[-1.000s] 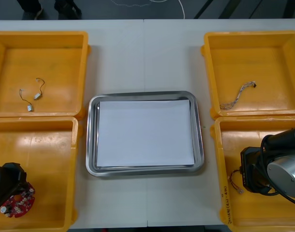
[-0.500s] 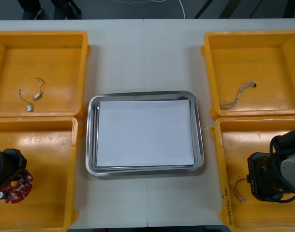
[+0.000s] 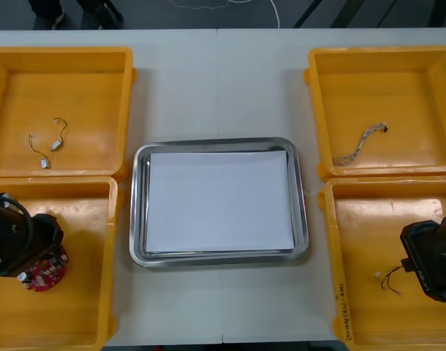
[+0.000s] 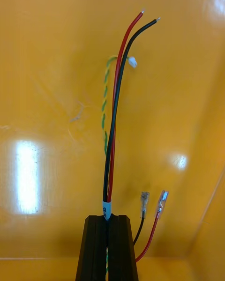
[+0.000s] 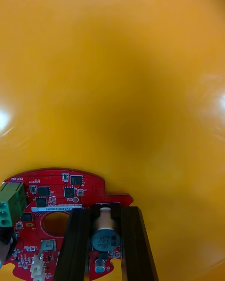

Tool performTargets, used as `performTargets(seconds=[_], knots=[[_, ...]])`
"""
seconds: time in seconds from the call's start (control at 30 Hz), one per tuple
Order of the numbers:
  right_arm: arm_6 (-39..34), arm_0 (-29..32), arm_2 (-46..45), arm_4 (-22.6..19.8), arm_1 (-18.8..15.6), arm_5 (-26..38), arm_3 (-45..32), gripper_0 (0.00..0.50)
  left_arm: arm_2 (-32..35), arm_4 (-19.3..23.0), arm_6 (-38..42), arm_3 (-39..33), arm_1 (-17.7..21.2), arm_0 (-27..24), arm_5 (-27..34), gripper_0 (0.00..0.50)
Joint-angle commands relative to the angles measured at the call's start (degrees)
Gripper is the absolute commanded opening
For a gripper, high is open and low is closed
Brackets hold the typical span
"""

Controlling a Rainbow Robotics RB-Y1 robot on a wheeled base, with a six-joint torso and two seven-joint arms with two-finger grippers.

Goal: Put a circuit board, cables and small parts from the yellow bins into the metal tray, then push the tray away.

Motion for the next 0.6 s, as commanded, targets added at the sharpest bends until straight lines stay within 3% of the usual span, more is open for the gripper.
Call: performTargets(seconds=[0.03,0.13,0.2,0.3,0.33,0.37,0.47,0.6], knots=[[6.7,-2.9,-2.2,-0.5,-2.6,3.8,-2.4,0.0,-1.6,-0.5,-2.5,1.0,-0.1,-2.8,-0.9,0.0],[11.5,-4.6,-2.2,-0.2,-2.7,6.8,-3.2,0.0,-1.6,-0.5,-2.7,1.6,-0.1,-3.1,-0.9,0.0],[14.0,-5.3,-2.2,-0.3,-2.8,7.7,-3.5,0.0,-1.6,-0.5,-2.7,1.6,-0.1,-3.1,-0.9,0.057],[18.4,-6.2,-2.2,-0.6,-2.9,8.3,-4.6,0.0,-1.5,-0.5,-2.7,1.6,-0.1,-3.2,-0.9,0.274],[20.4,-6.6,-2.2,-1.0,-2.9,8.3,-4.9,0.0,-1.5,-0.5,-2.6,1.6,-0.1,-3.2,-0.9,0.368],[22.7,-7.0,-2.0,-1.3,-2.9,8.3,-5.4,0.0,-1.4,-0.5,-2.5,1.6,-0.1,-3.2,-0.9,0.426],[27.8,-8.0,-2.0,-2.7,-2.8,8.7,-6.3,0.0,-1.0,-0.6,-2.5,1.6,-0.1,-3.1,-0.9,0.483],[35.7,-9.3,-1.6,-4.7,-2.9,9.0,-7.9,0.0,-0.4,-0.5,-2.7,1.5,-0.1,-3.2,-0.7,0.5]])
